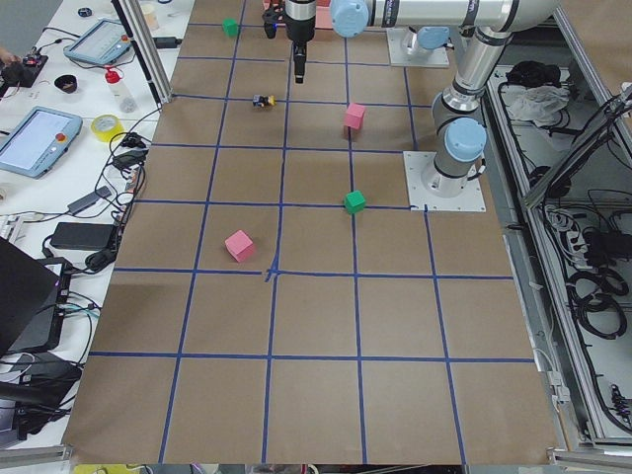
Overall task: Align button upright
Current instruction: 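Reach the left gripper toward the button lying on its side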
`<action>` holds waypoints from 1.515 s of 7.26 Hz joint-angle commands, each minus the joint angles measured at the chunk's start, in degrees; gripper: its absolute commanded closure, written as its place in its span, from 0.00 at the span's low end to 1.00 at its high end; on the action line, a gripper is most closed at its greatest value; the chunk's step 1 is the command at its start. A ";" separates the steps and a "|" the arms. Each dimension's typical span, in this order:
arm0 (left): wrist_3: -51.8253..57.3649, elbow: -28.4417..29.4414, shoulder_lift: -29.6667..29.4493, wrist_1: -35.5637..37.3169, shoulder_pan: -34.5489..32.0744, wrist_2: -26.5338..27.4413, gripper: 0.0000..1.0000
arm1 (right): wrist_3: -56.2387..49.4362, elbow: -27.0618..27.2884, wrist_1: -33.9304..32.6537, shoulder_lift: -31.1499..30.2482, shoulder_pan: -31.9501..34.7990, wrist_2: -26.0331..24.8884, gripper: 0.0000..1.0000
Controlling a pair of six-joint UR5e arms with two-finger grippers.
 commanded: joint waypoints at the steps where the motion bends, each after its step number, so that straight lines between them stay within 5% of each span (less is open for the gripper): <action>1: -0.60 -7.32 -1.93 13.75 -2.04 -2.32 0.00 | -0.07 0.14 -0.09 -0.19 -0.08 0.47 0.00; 5: -2.88 -18.94 -11.32 43.31 -7.49 0.13 0.00 | -0.51 0.49 -0.44 0.34 -0.44 0.82 0.00; 11: -9.74 -19.75 -32.43 83.65 -20.69 10.16 0.00 | -0.42 0.93 -0.44 0.34 -0.44 0.82 0.00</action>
